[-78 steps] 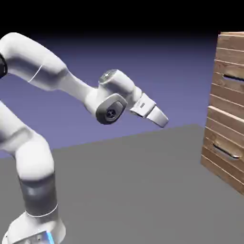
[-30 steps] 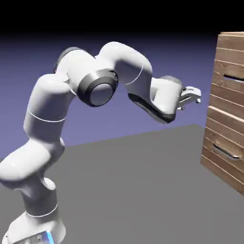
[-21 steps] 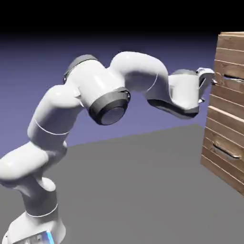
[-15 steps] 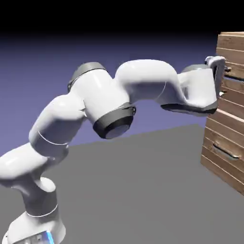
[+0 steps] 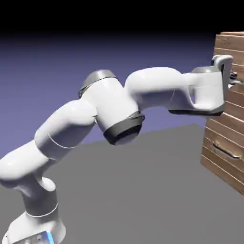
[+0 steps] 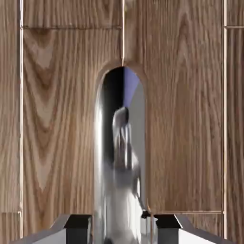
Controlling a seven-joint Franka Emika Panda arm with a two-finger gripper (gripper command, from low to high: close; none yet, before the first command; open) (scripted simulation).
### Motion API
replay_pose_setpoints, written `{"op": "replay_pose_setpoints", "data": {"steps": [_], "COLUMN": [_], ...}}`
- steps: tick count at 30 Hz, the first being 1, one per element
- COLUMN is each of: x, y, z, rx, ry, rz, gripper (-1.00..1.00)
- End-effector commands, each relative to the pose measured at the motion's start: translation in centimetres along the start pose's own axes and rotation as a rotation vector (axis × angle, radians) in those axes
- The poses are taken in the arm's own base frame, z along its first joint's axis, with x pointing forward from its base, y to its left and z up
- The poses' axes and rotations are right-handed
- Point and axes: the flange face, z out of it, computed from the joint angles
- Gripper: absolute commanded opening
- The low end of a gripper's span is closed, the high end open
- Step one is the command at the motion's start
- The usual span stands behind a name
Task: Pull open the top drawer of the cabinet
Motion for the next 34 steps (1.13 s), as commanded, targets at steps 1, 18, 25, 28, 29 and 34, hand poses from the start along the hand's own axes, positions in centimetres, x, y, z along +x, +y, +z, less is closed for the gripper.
{"op": "replay_pose_setpoints", "data": {"steps": [1,18,25,28,29,34], "x": [0.0,0.0,0.0,0.0,0.0,0.0], "y": [0.0,0.0,0.0,0.0,0.0,0.0], "z": [-0.7,-13.5,-19.3,-22.3,-23.4,-26.3], "rx": [0.000,0.000,0.000,0.000,0.000,-0.002], "ry": [0.000,0.000,0.000,0.000,0.000,0.000], "rz": [0.000,0.000,0.000,0.000,0.000,0.003], "gripper": [-1.00,-1.00,-1.00,-1.00,-1.00,1.00]}}
